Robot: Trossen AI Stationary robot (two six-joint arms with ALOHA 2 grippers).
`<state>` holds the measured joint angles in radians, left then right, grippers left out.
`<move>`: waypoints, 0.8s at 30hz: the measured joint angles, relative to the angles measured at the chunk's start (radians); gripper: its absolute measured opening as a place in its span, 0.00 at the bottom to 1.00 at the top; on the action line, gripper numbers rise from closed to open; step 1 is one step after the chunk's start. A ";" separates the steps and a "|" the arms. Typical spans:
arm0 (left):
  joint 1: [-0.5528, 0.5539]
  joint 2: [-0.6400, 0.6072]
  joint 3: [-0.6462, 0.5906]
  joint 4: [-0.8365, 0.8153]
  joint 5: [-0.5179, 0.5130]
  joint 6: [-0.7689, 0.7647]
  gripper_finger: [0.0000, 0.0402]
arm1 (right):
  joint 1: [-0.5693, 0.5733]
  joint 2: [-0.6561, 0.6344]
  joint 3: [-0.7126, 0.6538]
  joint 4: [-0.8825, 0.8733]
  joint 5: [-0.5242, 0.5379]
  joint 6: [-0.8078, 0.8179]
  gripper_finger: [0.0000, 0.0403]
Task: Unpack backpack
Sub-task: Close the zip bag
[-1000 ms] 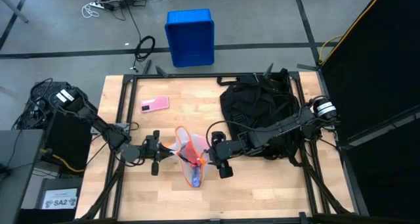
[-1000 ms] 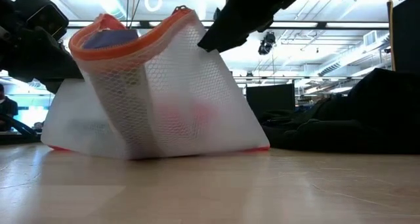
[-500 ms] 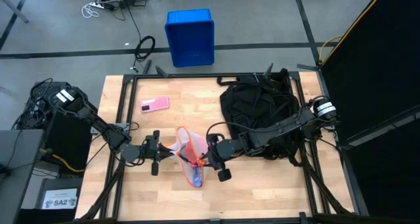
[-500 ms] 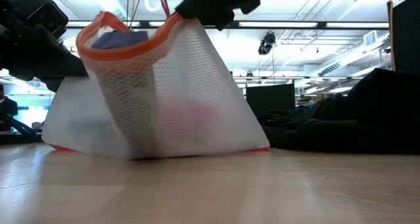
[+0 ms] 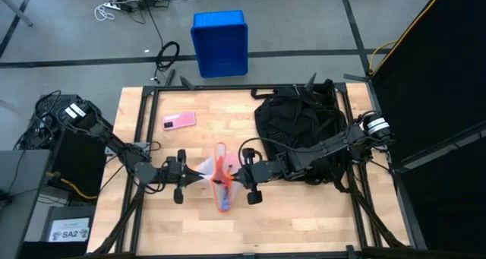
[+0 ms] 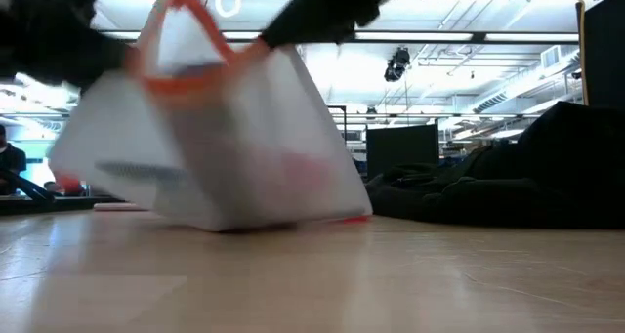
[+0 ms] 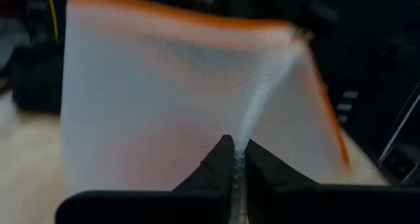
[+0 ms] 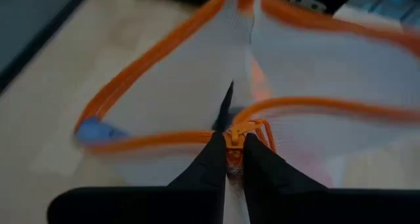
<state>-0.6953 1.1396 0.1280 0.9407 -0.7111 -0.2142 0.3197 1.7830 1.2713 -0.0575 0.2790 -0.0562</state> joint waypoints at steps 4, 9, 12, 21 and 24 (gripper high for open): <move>-0.015 -0.001 0.062 0.013 0.010 0.081 0.00 | 0.009 -0.044 0.000 0.023 0.029 0.012 0.00; -0.064 -0.002 0.140 0.014 -0.039 0.151 0.00 | 0.032 -0.127 0.000 -0.010 0.087 0.038 0.00; -0.108 -0.007 0.169 0.014 -0.136 0.204 0.00 | 0.061 -0.189 0.000 -0.041 0.135 0.058 0.00; -0.265 -0.050 0.142 -0.002 -0.533 0.211 0.00 | 0.174 -0.345 0.000 -0.236 0.350 0.150 0.00; -0.286 -0.050 0.129 -0.003 -0.583 0.173 0.00 | 0.192 -0.368 0.000 -0.247 0.368 0.169 0.00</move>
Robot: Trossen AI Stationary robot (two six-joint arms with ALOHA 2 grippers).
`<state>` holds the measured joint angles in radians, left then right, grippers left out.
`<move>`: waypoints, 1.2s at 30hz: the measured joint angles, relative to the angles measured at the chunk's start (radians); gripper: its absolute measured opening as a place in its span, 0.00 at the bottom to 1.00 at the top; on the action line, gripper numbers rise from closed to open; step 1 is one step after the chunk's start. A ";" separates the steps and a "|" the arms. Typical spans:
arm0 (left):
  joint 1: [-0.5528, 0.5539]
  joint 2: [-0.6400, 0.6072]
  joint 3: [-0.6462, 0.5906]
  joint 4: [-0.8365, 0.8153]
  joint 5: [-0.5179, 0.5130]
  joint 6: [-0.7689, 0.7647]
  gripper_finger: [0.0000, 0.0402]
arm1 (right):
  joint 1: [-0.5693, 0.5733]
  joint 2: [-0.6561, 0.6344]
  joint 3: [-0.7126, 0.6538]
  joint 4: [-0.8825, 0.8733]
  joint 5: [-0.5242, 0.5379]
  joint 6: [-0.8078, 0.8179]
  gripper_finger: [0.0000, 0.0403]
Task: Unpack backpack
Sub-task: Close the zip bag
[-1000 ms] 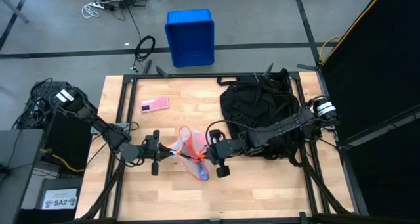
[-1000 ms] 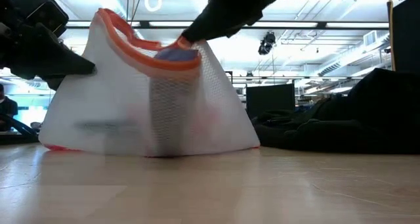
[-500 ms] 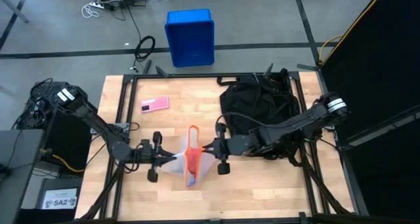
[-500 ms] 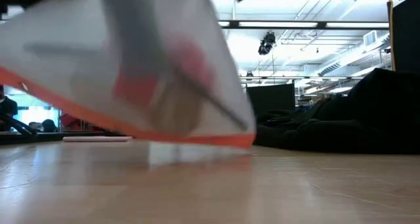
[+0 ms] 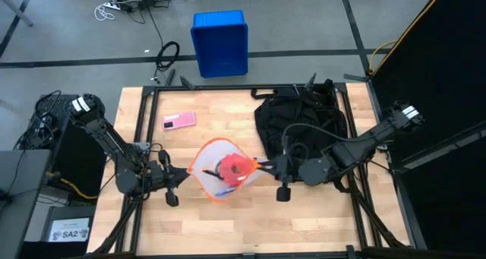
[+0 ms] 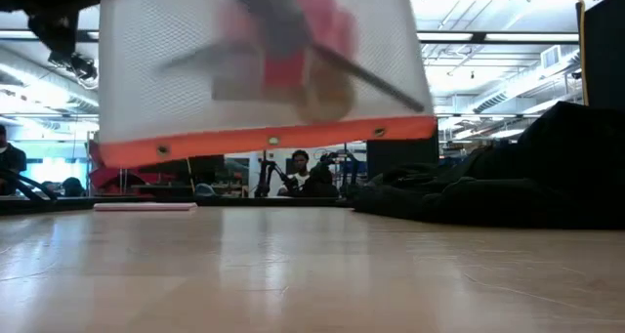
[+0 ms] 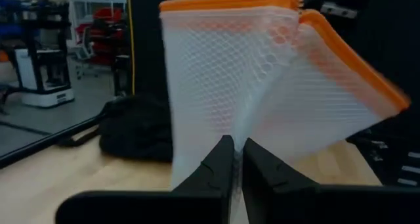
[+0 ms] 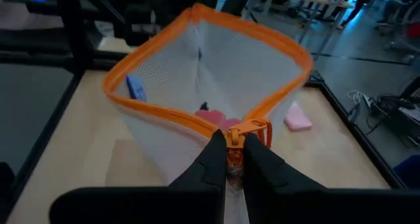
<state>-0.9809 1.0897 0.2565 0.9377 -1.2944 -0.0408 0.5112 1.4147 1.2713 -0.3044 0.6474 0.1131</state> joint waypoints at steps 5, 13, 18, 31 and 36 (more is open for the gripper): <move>-0.003 0.000 -0.041 -0.045 -0.015 -0.138 0.00 | -0.010 0.006 0.000 -0.006 0.004 0.054 0.00; 0.002 0.000 -0.137 -0.122 -0.016 -0.385 0.00 | -0.081 0.119 0.000 -0.068 -0.054 0.122 0.00; -0.012 -0.014 -0.138 -0.125 -0.013 -0.366 0.00 | -0.091 0.113 0.000 -0.067 -0.066 0.111 0.00; -0.029 -0.042 -0.056 -0.043 0.078 -0.138 0.00 | -0.058 -0.008 0.001 -0.070 -0.032 0.115 0.00; 0.011 -0.036 -0.087 -0.331 0.073 -0.484 0.00 | -0.079 0.057 0.001 -0.143 -0.045 0.195 0.00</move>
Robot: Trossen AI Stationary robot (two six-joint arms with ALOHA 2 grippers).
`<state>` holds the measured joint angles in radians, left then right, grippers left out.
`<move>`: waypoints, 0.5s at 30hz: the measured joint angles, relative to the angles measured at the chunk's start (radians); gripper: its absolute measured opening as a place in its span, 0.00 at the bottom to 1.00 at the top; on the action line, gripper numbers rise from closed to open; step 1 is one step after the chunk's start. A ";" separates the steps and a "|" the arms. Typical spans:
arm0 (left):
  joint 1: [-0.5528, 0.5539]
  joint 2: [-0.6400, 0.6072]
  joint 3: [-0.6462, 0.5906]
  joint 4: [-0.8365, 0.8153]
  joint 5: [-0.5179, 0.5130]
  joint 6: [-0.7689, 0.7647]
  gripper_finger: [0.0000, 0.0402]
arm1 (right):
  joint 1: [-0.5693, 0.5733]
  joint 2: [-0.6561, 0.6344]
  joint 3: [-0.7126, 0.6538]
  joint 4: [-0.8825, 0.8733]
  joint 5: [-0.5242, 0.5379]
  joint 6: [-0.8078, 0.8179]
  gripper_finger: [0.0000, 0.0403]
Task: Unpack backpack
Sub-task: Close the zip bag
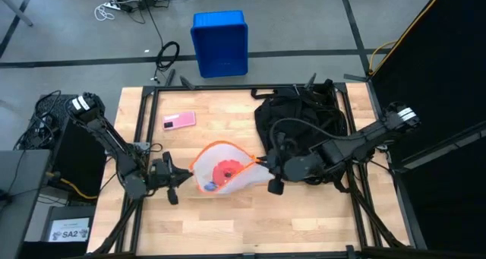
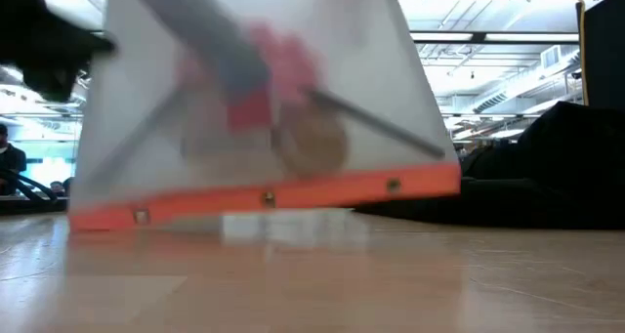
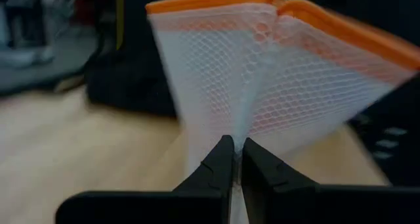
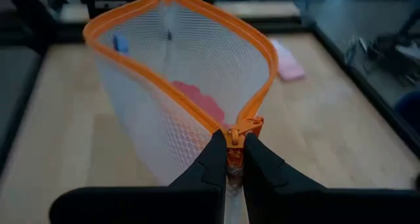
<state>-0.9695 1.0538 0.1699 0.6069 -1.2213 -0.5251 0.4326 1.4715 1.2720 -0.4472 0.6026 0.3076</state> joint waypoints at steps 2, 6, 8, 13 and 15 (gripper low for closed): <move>0.009 -0.001 -0.013 -0.065 0.017 -0.138 0.00 | -0.009 0.027 0.000 0.000 -0.009 0.013 0.00; 0.014 -0.004 -0.018 -0.059 0.043 -0.164 0.00 | -0.023 0.070 0.000 -0.002 -0.028 0.027 0.00; 0.014 -0.008 -0.018 -0.026 0.048 -0.118 0.00 | -0.035 0.087 0.000 -0.028 -0.039 0.041 0.00; 0.014 -0.020 -0.018 0.071 0.050 0.022 0.00 | -0.080 0.114 0.000 -0.070 -0.043 0.064 0.00; 0.014 -0.028 -0.018 0.124 0.058 0.090 0.00 | -0.099 0.113 0.001 -0.068 -0.046 0.060 0.00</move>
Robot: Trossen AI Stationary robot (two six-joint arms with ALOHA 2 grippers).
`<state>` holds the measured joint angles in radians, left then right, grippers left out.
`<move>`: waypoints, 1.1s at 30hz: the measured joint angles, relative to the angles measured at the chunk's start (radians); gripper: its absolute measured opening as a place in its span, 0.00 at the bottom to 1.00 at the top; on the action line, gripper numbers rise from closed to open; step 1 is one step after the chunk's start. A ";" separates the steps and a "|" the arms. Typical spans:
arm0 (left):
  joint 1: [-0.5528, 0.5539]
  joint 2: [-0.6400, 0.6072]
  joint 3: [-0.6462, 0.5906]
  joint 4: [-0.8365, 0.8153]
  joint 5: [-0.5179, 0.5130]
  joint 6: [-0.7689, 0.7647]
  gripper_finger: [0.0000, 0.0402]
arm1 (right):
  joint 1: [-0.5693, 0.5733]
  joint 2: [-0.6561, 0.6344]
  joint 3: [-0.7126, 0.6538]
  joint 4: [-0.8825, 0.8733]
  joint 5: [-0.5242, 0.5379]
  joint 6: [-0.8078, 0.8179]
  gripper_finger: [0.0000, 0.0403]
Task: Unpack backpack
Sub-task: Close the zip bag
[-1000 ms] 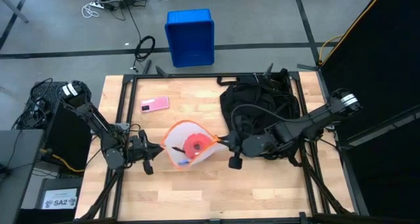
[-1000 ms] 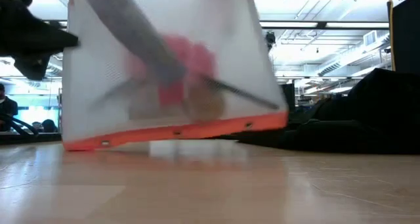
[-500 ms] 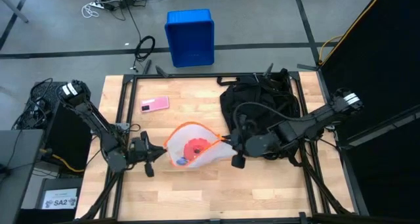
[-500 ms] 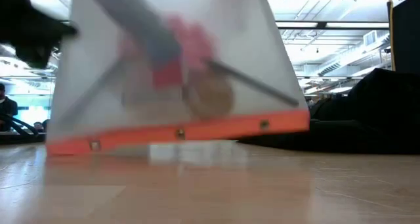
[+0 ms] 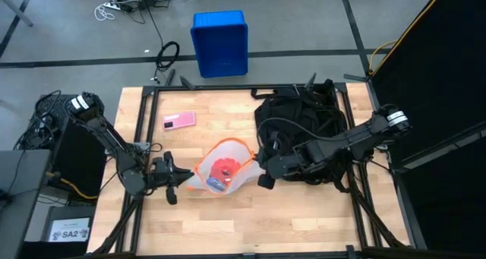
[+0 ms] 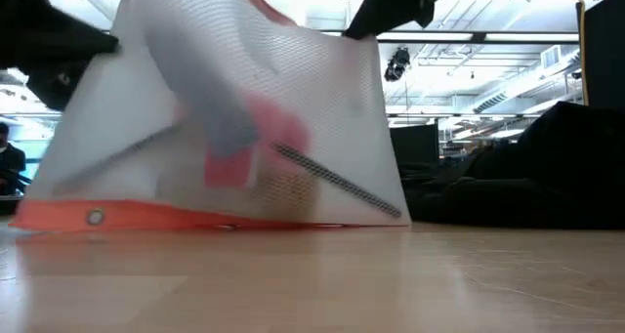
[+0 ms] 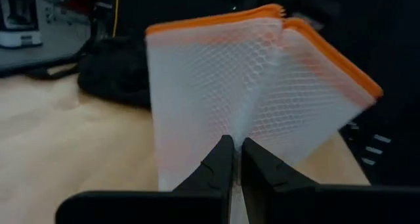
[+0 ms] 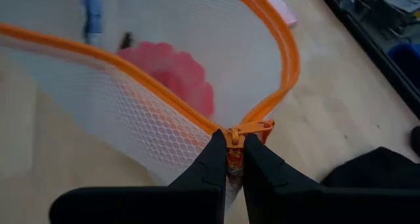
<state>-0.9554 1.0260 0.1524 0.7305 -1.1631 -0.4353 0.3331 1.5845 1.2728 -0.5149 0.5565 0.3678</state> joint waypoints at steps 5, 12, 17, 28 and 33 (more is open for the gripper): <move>-0.007 -0.061 0.000 0.114 0.099 0.208 0.02 | -0.026 -0.009 0.000 0.026 -0.003 -0.037 0.00; -0.009 -0.101 0.001 0.112 0.101 0.324 0.17 | -0.017 -0.007 0.000 0.030 -0.002 -0.077 0.00; -0.005 -0.101 0.048 0.142 0.083 0.434 0.34 | 0.007 -0.007 0.000 0.055 0.000 -0.093 0.00; 0.148 -0.018 0.422 -0.287 0.124 0.614 0.47 | 0.012 0.000 -0.002 0.159 -0.037 -0.168 0.00; 0.286 0.098 0.614 -0.559 0.231 0.614 0.46 | 0.012 0.000 -0.002 0.182 -0.040 -0.191 0.00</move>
<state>-0.6694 1.1237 0.7664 0.1712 -0.9324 0.1784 0.3450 1.5848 1.2713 -0.3330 0.5169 0.1766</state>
